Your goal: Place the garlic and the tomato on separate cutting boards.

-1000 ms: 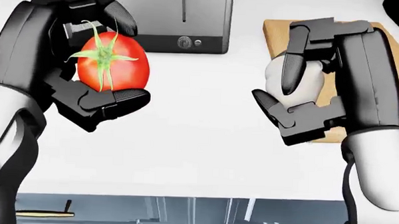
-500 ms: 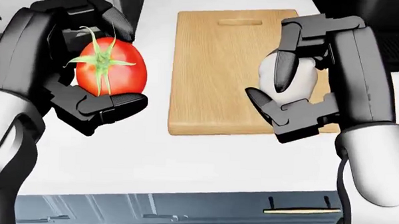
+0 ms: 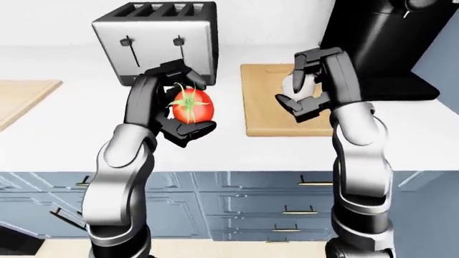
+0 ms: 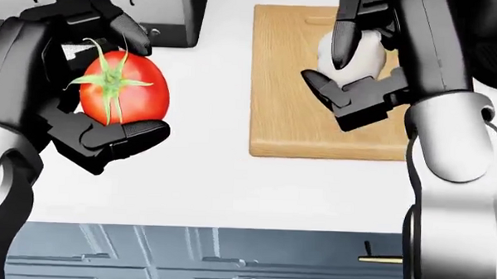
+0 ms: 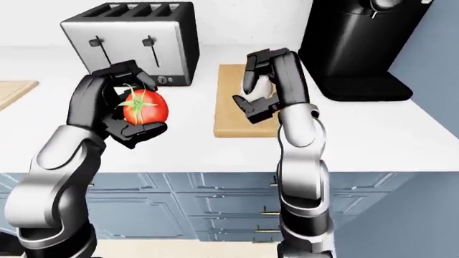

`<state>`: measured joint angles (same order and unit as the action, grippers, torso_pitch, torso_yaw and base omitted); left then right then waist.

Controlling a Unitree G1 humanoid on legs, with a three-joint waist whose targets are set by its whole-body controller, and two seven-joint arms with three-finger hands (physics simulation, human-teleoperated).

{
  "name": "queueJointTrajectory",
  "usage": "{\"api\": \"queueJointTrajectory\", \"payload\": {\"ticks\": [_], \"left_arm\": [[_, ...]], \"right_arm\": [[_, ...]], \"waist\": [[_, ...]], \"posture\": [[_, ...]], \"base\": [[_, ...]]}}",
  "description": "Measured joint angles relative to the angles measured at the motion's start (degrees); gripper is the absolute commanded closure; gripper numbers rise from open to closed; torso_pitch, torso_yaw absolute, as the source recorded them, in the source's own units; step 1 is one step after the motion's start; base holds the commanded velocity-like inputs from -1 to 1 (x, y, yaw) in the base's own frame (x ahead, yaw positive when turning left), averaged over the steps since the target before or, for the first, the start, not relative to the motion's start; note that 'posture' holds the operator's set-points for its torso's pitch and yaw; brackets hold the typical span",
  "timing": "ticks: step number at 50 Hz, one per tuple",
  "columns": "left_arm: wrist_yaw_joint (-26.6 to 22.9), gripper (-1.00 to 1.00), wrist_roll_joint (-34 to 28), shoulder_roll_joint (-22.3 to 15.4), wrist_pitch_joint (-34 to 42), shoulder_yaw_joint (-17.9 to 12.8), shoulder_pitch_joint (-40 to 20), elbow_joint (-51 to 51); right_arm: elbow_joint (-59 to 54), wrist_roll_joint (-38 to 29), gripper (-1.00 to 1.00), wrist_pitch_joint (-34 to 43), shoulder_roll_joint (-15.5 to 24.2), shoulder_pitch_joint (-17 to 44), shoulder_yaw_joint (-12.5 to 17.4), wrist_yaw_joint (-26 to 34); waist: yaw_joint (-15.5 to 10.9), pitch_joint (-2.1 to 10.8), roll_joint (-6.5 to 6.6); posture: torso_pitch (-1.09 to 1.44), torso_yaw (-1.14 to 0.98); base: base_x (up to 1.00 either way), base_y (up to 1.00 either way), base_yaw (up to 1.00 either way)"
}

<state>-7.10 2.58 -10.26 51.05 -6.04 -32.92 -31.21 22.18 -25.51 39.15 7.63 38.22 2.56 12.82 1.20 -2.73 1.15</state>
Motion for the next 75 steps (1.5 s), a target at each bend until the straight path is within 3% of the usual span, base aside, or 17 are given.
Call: {"api": "queueJointTrajectory", "payload": {"ticks": [4,8,21,31,42,53,59,62,65,71,75], "left_arm": [[0.36,1.0,-0.23,-0.45,0.37,-0.97,0.4,0.59],[0.61,1.0,-0.22,-0.51,0.72,-0.9,0.11,0.18],[0.36,1.0,0.73,-0.85,1.05,-0.74,-0.57,-0.61],[0.4,1.0,0.99,-1.01,0.39,-0.6,-0.52,-0.06],[0.5,1.0,1.31,-1.48,0.17,-1.16,-1.05,0.44],[0.48,1.0,1.57,-1.58,-0.8,-1.34,-0.52,1.51],[0.58,1.0,1.57,-1.72,-1.15,-1.34,-0.93,2.08],[0.59,1.0,1.61,-1.74,-1.07,-1.32,-0.8,1.77],[0.59,1.0,1.65,-1.79,-0.84,-1.33,-0.92,1.6],[0.54,1.0,1.76,-1.95,-0.78,-1.56,-0.96,1.56],[0.59,1.0,1.83,-2.12,-0.69,-1.65,-1.38,1.8]], "right_arm": [[-4.98,1.54,1.0,-1.53,0.91,1.09,0.12,-0.94],[-9.96,2.82,1.0,-3.16,2.33,3.21,1.06,-2.19],[-22.31,5.06,1.0,-6.81,6.82,8.98,3.52,-5.83],[-46.66,6.3,1.0,-16.45,8.83,17.01,3.37,-11.24],[-65.61,7.49,1.0,-26.7,8.86,21.29,2.74,-15.81],[-71.08,7.14,1.0,-29.9,8.29,22.09,2.1,-16.87],[-72.89,6.9,0.79,-30.56,8.07,22.0,1.89,-16.75],[-72.97,6.79,0.34,-30.83,8.11,21.85,1.97,-16.85],[-73.12,6.7,0.28,-30.96,8.11,21.85,1.96,-16.87],[-72.66,6.47,-0.04,-30.67,8.04,21.67,1.84,-16.6],[-72.28,6.27,-0.07,-30.01,8.19,21.78,1.77,-16.0]], "waist": [[-1.03,0.31,-1.64],[-1.64,0.42,-2.17],[-1.65,0.75,-1.31],[-1.21,0.67,-0.81],[-1.25,0.58,-1.03],[-1.4,0.59,-1.3],[-1.48,0.58,-1.37],[-1.48,0.62,-1.36],[-1.48,0.67,-1.38],[-1.51,0.72,-1.38],[-1.57,0.68,-1.36]], "posture": [[0.0,0.0],[0.0,0.0],[0.0,0.0],[0.0,0.0],[0.0,0.0],[0.0,0.0],[0.0,0.0],[0.0,0.0],[0.0,0.0],[0.0,0.0],[0.0,0.0]], "base": [[0.0,0.0,0.0],[0.0,0.0,0.0],[0.0,0.0,0.0],[0.0,0.0,0.0],[0.0,0.0,0.0],[0.0,0.0,0.0],[0.0,0.0,0.0],[0.0,0.0,0.0],[0.0,0.0,0.0],[0.0,0.0,0.0],[0.0,0.0,0.0]]}}
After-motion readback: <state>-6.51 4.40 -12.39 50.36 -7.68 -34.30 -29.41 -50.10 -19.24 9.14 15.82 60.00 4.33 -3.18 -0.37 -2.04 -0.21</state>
